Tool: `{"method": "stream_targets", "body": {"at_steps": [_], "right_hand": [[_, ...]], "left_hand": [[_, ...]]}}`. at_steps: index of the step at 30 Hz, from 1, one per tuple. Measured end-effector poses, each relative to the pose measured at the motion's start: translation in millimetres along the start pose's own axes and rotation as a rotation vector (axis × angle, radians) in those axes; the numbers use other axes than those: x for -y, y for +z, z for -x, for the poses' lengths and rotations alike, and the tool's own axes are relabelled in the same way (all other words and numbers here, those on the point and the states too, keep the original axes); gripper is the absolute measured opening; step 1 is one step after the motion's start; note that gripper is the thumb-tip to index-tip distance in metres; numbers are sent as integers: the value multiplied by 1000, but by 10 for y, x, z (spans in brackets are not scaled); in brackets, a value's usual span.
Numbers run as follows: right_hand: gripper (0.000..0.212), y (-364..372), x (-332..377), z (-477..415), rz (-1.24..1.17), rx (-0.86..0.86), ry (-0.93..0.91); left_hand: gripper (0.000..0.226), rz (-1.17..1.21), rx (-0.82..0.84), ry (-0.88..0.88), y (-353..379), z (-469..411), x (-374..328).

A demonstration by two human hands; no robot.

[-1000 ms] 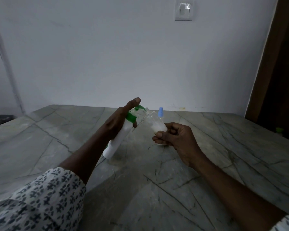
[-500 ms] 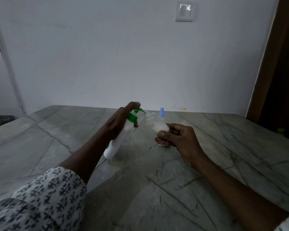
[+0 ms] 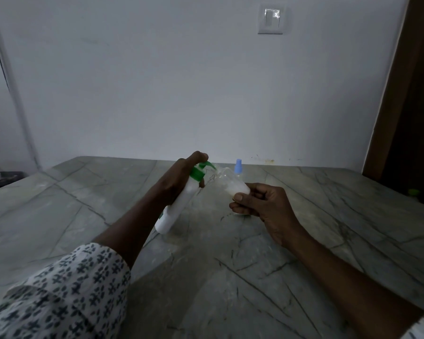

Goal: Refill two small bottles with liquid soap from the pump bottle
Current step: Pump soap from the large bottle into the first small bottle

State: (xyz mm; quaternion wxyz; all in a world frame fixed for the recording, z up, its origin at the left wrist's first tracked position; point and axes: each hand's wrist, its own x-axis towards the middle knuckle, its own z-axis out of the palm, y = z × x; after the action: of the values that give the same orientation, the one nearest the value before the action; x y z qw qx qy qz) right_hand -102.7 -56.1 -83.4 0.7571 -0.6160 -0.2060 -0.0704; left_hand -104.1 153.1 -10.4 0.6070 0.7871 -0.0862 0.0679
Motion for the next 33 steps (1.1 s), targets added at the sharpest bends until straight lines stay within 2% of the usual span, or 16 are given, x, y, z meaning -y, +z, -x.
{"method": "stream_targets", "body": {"at_steps": [3, 7, 11, 13, 21, 25, 30, 33], "right_hand": [[41, 10, 5, -5, -7, -3, -3], [38, 27, 23, -12, -12, -19, -1], [41, 19, 30, -7, -15, -12, -1], [46, 19, 30, -1, -20, -12, 2], [41, 1, 0, -14, 1, -5, -1], [35, 4, 7, -19, -1, -15, -13], [33, 14, 6, -9, -19, 3, -1], [38, 9, -23, -8, -18, 8, 9]], "left_hand": [[45, -1, -1, 22, 5, 12, -2], [73, -25, -6, 26, 0, 10, -8], [45, 18, -14, 8, 15, 28, -28], [39, 21, -9, 12, 12, 24, -17], [51, 10, 6, 49, 4, 19, 8], [67, -51, -3, 71, 14, 24, 1], [44, 8, -1, 41, 28, 31, -10], [45, -5, -3, 36, 29, 25, -14]]}}
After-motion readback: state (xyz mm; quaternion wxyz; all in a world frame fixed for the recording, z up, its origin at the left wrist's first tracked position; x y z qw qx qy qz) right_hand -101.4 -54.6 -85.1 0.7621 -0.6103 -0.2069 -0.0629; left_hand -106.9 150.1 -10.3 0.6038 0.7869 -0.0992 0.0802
